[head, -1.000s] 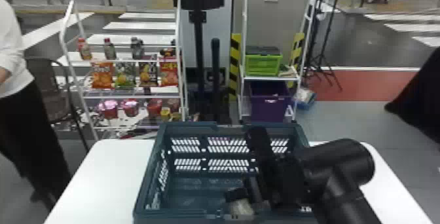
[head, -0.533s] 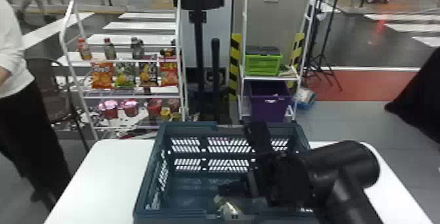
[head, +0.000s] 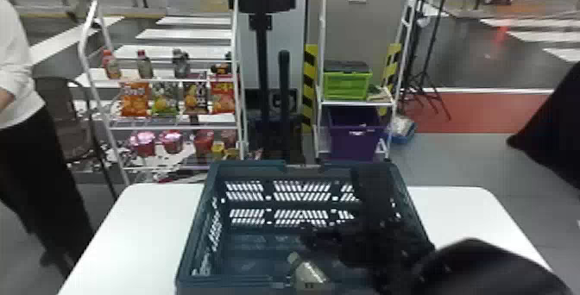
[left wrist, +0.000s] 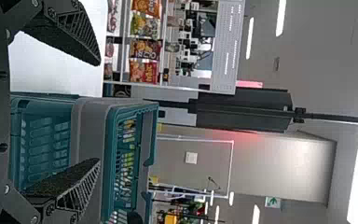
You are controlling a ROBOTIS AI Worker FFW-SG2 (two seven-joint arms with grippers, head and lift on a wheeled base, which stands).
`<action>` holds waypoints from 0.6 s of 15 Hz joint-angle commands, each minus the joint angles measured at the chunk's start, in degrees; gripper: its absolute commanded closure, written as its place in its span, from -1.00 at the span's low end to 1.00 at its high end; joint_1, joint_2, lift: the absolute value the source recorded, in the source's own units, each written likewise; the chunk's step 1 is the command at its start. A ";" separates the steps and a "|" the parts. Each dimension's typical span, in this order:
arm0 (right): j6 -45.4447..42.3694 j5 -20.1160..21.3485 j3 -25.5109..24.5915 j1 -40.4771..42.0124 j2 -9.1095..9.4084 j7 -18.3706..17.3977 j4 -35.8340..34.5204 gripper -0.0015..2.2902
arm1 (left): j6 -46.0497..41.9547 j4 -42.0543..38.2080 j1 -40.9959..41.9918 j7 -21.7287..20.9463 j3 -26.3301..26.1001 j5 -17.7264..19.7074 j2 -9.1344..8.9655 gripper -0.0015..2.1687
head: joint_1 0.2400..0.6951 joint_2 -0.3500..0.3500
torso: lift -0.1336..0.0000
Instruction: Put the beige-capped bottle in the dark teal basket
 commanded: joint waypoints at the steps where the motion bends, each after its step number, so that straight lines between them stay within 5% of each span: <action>1: -5.37 2.75 -0.68 7.44 -2.28 -0.50 -5.86 -0.97 | 0.18 0.03 -0.11 0.00 -0.08 0.00 -0.07 -0.85 | 0.14 0.00 | 1.00; 9: -41.76 5.91 -9.30 33.28 -2.81 -0.85 -11.92 -0.97 | 0.18 0.03 -0.11 -0.26 -0.17 0.00 0.10 -0.85 | 0.14 0.00 | 1.00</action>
